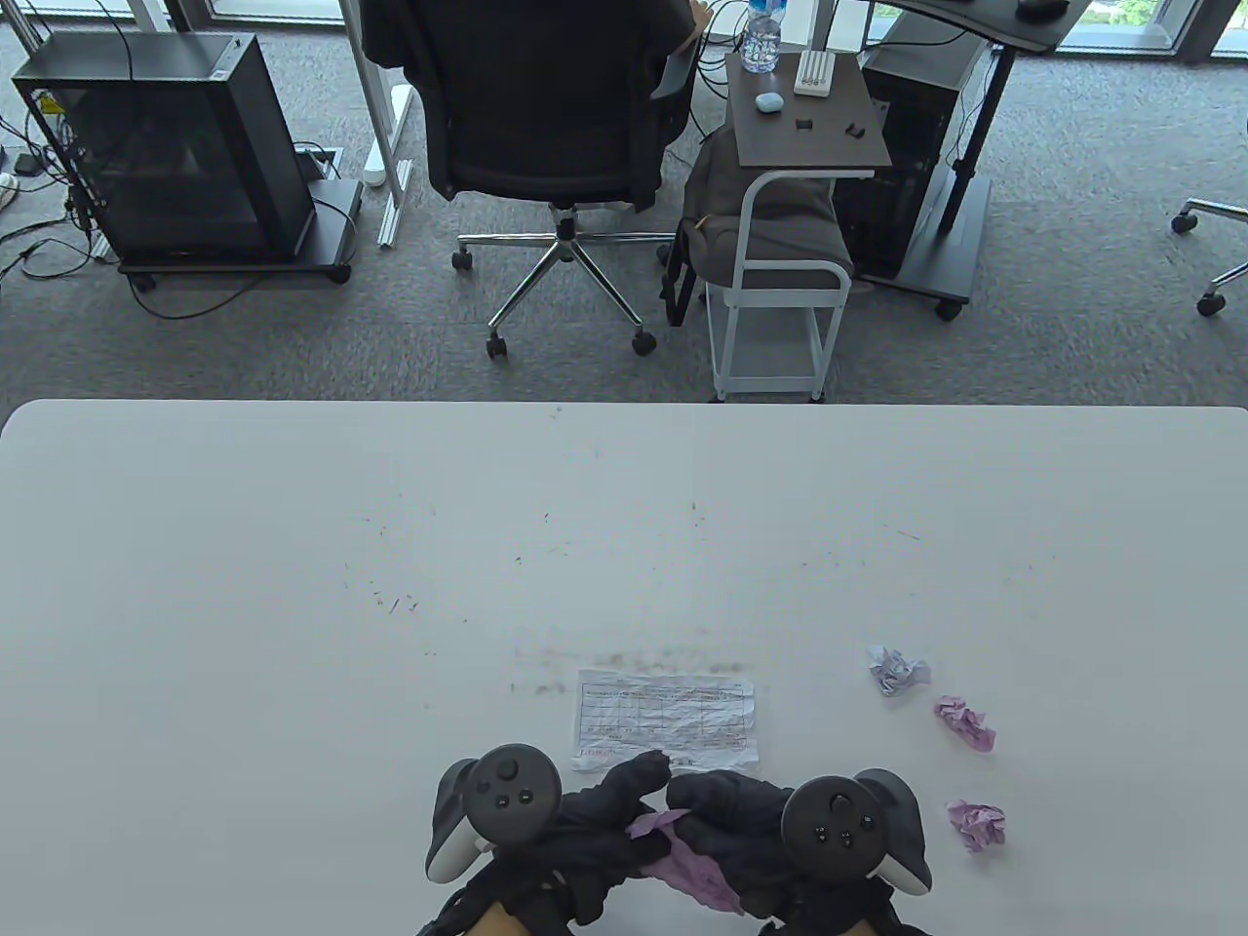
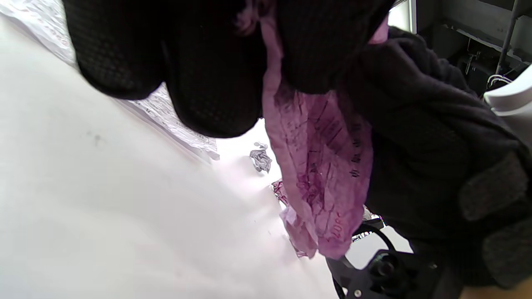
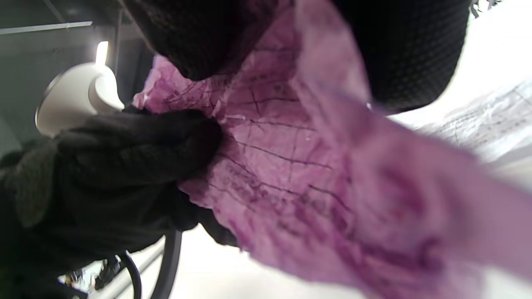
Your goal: Flatten crumpled invoices and stack
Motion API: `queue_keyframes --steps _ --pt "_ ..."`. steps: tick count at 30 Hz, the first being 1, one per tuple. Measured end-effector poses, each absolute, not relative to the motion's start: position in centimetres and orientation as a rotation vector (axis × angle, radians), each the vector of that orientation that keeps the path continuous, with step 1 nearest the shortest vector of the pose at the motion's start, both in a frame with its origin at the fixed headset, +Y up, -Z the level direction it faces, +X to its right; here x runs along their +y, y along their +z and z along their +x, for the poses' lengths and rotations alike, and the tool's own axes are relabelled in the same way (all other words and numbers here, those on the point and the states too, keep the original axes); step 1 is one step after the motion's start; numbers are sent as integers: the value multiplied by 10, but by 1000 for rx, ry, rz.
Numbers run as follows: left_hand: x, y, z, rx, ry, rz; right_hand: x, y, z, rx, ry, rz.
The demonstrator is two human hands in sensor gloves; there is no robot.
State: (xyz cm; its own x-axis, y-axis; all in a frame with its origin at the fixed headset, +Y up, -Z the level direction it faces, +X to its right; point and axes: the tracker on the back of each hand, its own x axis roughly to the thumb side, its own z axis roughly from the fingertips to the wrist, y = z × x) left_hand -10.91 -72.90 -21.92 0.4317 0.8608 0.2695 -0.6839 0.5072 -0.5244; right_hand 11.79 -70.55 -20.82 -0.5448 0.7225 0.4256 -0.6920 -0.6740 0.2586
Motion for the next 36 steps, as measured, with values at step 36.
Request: queue_keyframes --steps 36 --pt "-727 -223 -118 -599 1037 -398 -710 -215 144 -86 2217 357"
